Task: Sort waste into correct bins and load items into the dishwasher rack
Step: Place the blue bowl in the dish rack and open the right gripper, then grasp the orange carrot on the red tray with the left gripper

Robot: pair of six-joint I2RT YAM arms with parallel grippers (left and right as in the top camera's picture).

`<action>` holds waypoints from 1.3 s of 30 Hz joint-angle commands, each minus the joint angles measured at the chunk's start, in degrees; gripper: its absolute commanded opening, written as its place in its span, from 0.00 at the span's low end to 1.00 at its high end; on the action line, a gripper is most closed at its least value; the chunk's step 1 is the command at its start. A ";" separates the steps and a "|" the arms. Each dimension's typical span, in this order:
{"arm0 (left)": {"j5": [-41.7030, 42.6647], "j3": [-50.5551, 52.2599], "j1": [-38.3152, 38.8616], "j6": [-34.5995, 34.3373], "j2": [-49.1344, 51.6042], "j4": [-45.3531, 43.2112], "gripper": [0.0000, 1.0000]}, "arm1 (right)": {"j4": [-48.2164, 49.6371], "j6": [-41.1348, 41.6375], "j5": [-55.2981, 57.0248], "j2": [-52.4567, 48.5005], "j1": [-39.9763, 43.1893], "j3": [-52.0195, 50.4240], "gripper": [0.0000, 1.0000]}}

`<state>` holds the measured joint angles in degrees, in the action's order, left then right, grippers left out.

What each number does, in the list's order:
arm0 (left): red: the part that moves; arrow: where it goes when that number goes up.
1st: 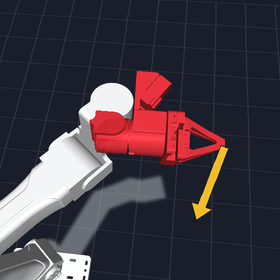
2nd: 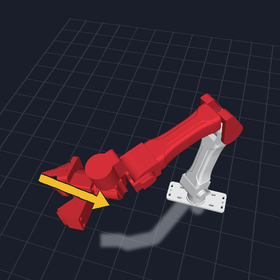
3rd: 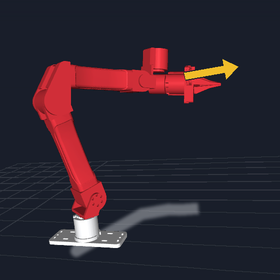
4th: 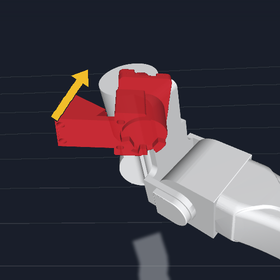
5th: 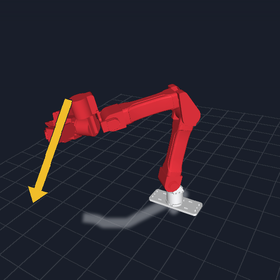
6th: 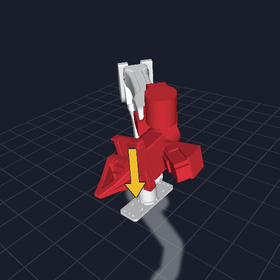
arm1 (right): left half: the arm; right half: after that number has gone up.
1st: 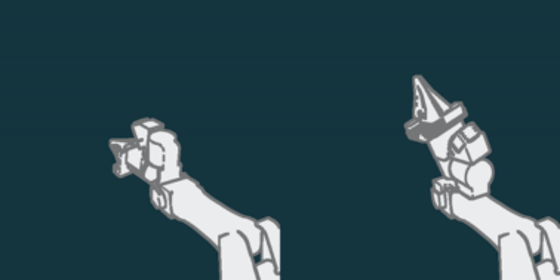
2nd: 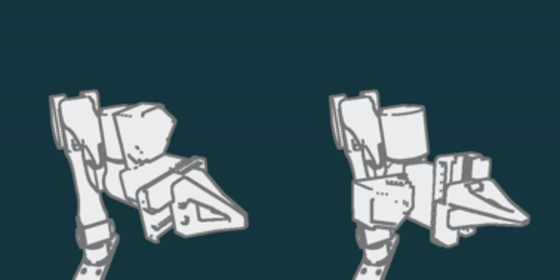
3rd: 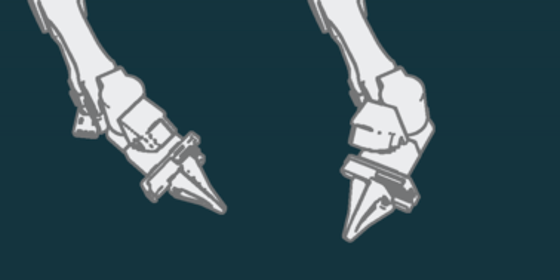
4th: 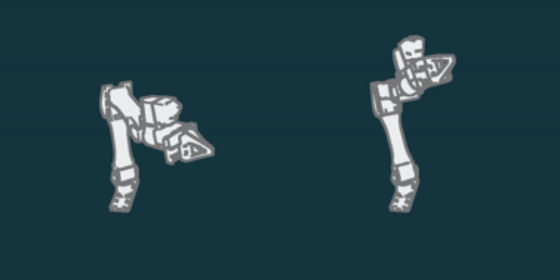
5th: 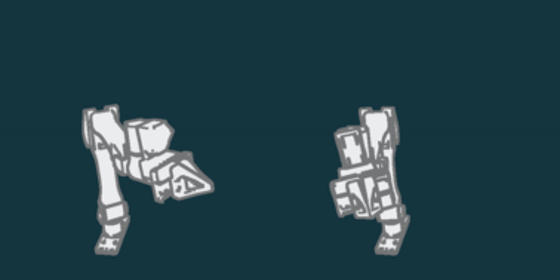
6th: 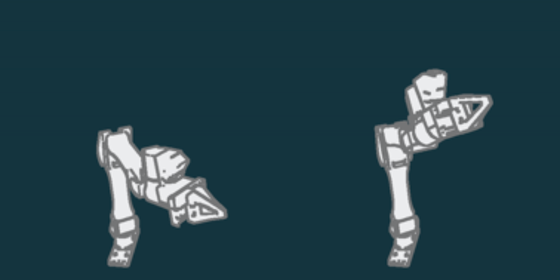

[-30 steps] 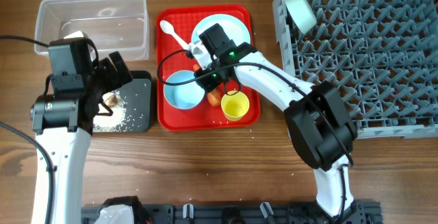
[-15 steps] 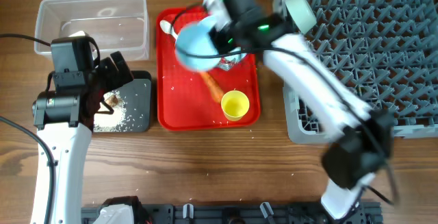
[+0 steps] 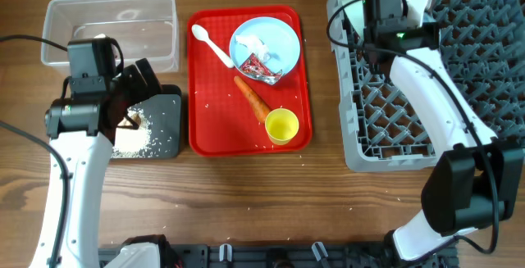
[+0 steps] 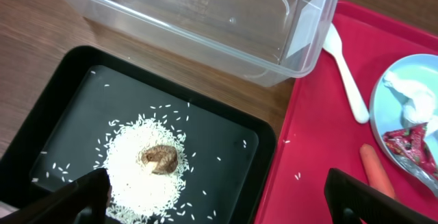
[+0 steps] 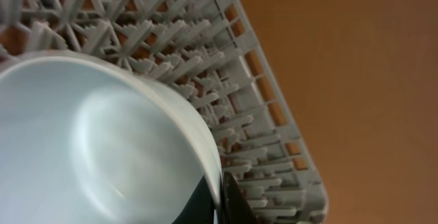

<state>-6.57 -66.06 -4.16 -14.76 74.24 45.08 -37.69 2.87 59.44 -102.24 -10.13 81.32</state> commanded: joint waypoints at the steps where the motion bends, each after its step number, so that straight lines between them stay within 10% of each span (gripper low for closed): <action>1: 0.74 0.22 -0.35 -0.52 2.08 -0.74 1.00 | 0.79 -4.02 4.09 -0.76 -1.36 -2.14 0.04; 20: 0.74 0.22 -0.35 -0.50 3.56 -3.08 1.00 | -3.10 -3.85 6.05 -5.35 -12.44 -2.23 0.06; 22: 0.74 0.22 -0.35 -0.48 3.56 -3.08 1.00 | -4.44 -4.42 4.90 -5.35 -14.60 -2.23 0.19; 24: 0.74 0.22 -0.35 -0.48 3.56 -3.06 1.00 | -7.63 -4.37 1.88 -5.35 -15.34 -2.23 0.57; 25: 0.74 0.22 -0.35 -0.48 3.56 -3.06 1.00 | -9.90 -4.28 0.24 -5.35 -15.98 -2.21 0.95; 31: 2.89 0.22 -0.35 -0.44 3.56 -3.04 1.00 | -12.59 -2.73 -10.64 1.36 -18.97 1.07 1.00; 35: 19.10 0.22 1.81 10.16 3.82 -2.58 0.95 | -12.48 -2.67 -20.22 10.69 -16.96 9.49 1.00; 39: 20.04 0.37 11.43 4.74 9.92 -1.53 0.89 | -11.21 -1.42 -38.36 16.33 -11.72 11.34 1.00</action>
<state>9.87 -66.06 1.52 -7.05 79.31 43.72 -48.77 -1.04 34.92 -86.76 -24.73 92.36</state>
